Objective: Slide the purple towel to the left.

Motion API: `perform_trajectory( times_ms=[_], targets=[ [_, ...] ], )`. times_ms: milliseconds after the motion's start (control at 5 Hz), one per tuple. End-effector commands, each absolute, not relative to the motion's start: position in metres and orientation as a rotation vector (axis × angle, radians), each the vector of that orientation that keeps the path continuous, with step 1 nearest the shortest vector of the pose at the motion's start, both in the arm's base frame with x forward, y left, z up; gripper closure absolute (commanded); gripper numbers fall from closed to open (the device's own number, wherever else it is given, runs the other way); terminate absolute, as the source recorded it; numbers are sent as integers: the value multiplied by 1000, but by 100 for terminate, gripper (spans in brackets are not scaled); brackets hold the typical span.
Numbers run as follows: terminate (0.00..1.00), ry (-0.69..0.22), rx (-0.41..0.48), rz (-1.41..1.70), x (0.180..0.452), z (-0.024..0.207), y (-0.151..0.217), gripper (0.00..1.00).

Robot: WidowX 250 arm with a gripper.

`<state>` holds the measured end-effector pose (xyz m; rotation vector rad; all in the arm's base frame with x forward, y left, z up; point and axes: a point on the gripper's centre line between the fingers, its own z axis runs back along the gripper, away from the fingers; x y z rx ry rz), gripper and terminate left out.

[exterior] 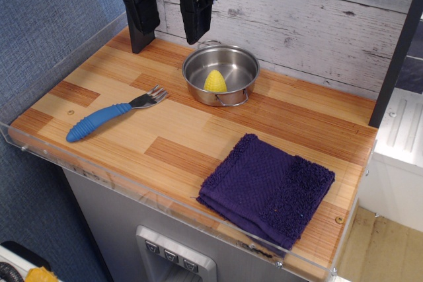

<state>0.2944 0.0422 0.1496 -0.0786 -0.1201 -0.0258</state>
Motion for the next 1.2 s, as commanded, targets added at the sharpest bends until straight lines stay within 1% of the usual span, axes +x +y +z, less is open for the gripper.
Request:
perform_trajectory(
  times_ms=[0,600,800,1000],
  targets=[
    [0,-120,-79,-26,294,150,42,0],
    [0,-111,-62,-98,284,142,-22,0],
    [0,-118,-37,-90,278,137,-43,0],
    [0,-131,11,-73,275,129,-69,0]
  ],
)
